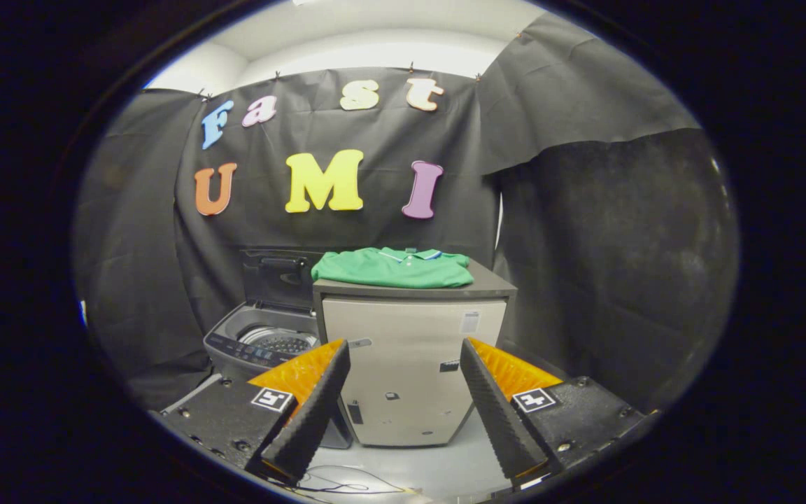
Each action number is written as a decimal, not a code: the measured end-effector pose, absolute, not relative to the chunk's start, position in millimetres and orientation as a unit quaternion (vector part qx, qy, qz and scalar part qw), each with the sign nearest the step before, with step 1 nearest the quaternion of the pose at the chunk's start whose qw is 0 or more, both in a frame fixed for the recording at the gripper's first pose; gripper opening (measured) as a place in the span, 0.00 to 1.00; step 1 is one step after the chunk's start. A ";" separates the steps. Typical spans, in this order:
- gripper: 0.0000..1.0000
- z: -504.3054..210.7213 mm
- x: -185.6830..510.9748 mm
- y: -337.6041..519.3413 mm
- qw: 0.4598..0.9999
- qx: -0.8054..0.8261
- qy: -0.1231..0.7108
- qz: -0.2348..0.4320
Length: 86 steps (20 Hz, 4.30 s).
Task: Put the clothes into the washing machine and then close the washing machine lid.
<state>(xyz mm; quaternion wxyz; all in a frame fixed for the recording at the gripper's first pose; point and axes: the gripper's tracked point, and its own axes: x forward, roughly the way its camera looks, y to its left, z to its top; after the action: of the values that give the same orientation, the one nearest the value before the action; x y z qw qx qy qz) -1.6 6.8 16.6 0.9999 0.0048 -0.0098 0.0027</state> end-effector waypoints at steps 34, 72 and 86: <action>0.99 229.8 185.4 13.7 0.997 0.026 0.055 -0.039; 0.31 93.8 369.4 11.8 0.917 0.010 0.392 -0.071; 0.04 109.4 339.3 42.7 0.956 0.084 0.281 -0.011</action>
<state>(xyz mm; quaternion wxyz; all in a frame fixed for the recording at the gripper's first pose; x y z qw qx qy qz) 339.3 42.7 109.4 0.9560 0.0839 0.2810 -0.0110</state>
